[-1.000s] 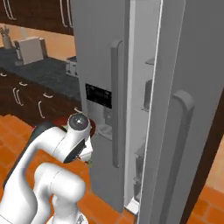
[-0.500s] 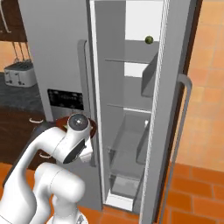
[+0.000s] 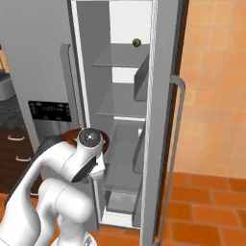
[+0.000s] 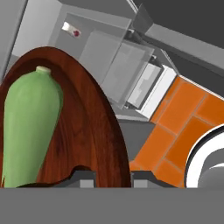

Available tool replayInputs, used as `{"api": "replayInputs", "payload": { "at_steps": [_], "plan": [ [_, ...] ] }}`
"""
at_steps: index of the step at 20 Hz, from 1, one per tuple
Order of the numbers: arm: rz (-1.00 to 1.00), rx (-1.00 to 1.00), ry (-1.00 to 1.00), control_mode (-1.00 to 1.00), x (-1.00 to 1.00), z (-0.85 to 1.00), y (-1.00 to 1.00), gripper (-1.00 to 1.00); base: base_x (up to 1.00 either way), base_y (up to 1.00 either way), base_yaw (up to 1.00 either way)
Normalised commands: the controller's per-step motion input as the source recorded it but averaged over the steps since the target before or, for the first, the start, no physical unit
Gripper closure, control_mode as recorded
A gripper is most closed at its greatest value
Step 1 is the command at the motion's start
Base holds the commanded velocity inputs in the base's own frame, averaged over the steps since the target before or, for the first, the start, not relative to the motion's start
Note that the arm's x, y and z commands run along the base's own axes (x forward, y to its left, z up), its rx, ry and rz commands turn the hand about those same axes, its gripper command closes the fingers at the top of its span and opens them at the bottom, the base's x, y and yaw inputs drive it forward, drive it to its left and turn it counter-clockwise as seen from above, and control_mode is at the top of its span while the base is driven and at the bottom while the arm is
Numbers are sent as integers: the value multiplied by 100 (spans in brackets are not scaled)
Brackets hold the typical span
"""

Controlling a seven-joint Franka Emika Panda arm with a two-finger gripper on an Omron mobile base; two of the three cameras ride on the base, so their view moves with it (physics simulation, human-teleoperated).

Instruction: Pick the chicken drumstick and corn from their plates and place them in the bowl. Then put the bowl in the fridge.

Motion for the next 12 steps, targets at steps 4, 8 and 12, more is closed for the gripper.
{"api": "replayInputs", "payload": {
  "at_steps": [4, 8, 12],
  "plan": [
    [0, 0, 0, 100, 0, 0, 0, 100, 37, -39, -4],
    [0, 0, 0, 100, 0, 0, 0, 100, 51, 0, -4],
    [0, 0, 0, 100, 0, 0, 0, 100, 30, 4, -6]
  ]
}}
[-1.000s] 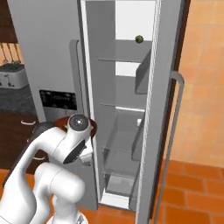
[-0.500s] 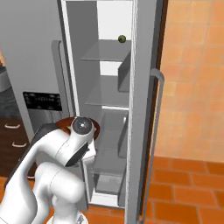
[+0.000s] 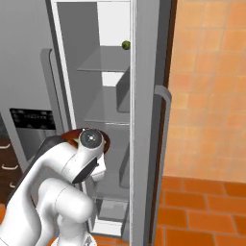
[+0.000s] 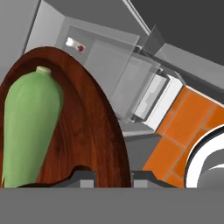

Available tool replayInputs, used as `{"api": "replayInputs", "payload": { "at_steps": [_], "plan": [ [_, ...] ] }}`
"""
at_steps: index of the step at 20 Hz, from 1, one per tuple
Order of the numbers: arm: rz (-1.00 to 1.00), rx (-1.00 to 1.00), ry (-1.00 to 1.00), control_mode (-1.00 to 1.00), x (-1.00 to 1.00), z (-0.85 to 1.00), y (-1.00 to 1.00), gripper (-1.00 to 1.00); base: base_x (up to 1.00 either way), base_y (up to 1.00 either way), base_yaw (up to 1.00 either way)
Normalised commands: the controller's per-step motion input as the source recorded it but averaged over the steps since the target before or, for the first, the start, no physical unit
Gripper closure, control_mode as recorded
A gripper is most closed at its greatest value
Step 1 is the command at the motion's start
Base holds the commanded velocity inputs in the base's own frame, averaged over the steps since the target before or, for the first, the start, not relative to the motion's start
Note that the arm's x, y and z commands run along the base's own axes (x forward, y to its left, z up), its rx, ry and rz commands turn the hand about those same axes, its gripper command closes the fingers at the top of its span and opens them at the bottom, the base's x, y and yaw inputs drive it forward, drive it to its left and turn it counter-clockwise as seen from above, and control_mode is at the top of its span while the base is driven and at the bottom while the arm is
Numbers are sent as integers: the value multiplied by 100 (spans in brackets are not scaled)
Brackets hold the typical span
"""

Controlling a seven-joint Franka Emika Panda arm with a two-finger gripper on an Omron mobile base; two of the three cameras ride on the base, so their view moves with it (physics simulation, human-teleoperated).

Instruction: Pick the chicken drumstick and corn from their plates and place them in the bowl. Then put the bowl in the fridge.

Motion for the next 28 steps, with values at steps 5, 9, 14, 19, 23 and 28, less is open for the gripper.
{"api": "replayInputs", "payload": {
  "at_steps": [5, 9, 14, 19, 23, 28],
  "plan": [
    [-2, 0, -2, -100, 3, 0, 0, 100, 5, 0, -7],
    [-21, -2, -17, -100, 58, 25, 17, 100, 0, 0, 0],
    [-27, 0, -8, -100, 80, 67, 9, 100, 0, 0, 0],
    [-23, 0, 1, -100, 98, 37, -18, 100, 0, 0, 0],
    [-9, 0, 0, -100, 100, 0, -12, 100, 0, 0, 0],
    [0, 10, 3, -100, 100, 3, -6, 100, 0, 0, 0]
  ]
}}
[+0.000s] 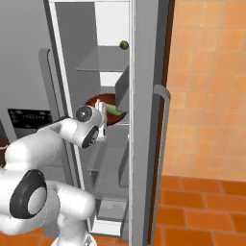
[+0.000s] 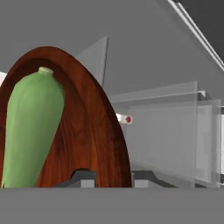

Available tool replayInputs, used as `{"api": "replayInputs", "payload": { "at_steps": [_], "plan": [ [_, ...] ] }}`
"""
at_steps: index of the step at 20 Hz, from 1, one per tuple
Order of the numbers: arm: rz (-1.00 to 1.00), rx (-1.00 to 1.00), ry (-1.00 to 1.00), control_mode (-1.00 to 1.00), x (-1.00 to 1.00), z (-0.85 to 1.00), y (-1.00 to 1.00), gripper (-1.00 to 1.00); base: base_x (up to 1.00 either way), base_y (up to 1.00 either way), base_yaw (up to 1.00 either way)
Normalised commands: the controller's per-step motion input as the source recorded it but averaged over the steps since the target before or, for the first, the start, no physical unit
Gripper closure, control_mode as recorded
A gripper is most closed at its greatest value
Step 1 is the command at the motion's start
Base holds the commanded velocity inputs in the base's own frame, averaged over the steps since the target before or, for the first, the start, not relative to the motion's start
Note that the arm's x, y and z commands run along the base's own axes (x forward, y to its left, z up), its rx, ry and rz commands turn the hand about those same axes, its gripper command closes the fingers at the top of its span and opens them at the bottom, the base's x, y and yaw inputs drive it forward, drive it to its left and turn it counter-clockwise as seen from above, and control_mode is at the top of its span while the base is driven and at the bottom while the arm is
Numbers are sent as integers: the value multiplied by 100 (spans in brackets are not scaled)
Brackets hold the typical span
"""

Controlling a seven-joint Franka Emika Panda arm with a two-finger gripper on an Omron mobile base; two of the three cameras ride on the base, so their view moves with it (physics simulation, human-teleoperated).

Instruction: Pick the chicken drumstick and corn from their plates and place them in the bowl. Then put the bowl in the fridge.

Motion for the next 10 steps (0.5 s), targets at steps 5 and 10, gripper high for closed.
{"api": "replayInputs", "payload": {
  "at_steps": [5, 10],
  "plan": [
    [0, 11, 10, -100, 87, 2, 0, 100, 0, 0, 0],
    [0, -1, 11, -100, 72, -1, 0, 100, 0, 0, 0]
  ]
}}
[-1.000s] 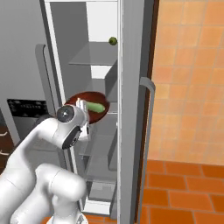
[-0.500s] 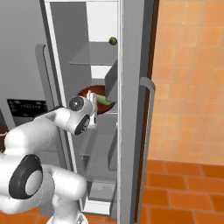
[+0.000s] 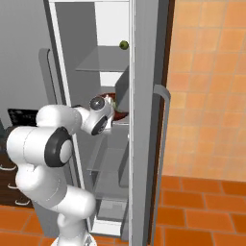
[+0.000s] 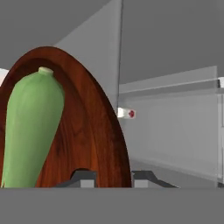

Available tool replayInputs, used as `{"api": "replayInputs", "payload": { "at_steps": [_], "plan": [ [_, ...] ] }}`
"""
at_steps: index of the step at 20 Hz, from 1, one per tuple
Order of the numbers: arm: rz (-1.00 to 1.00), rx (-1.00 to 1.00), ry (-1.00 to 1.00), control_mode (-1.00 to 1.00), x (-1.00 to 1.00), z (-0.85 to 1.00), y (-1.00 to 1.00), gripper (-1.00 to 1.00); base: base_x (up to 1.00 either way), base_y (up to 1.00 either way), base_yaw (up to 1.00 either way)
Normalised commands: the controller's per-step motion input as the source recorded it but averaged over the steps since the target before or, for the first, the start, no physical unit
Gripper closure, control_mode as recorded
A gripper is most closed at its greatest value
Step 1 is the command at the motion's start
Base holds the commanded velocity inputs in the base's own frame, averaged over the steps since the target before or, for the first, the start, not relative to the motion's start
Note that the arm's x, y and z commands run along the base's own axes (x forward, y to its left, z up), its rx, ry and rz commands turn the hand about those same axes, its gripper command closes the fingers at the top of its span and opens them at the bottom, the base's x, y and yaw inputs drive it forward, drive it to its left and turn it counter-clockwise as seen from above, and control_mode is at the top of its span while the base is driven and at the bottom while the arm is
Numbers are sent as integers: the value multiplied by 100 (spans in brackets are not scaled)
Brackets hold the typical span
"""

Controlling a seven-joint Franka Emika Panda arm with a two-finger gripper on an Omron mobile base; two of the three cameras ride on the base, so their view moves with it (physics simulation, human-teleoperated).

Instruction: Pick the chicken drumstick and corn from their plates and place them in the bowl. Then put the bowl in the fridge.

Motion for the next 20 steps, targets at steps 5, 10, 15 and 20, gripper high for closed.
{"api": "replayInputs", "payload": {
  "at_steps": [5, 10, 15, 20],
  "plan": [
    [0, -2, 15, -100, 46, -4, 0, 100, 0, 0, 0],
    [0, 0, 7, -100, 63, -2, 0, 100, 0, 0, 0],
    [0, 0, 9, -100, 48, -15, 3, 100, 0, 0, 0],
    [0, 0, 4, -100, 22, -27, 0, 100, 0, 0, 0]
  ]
}}
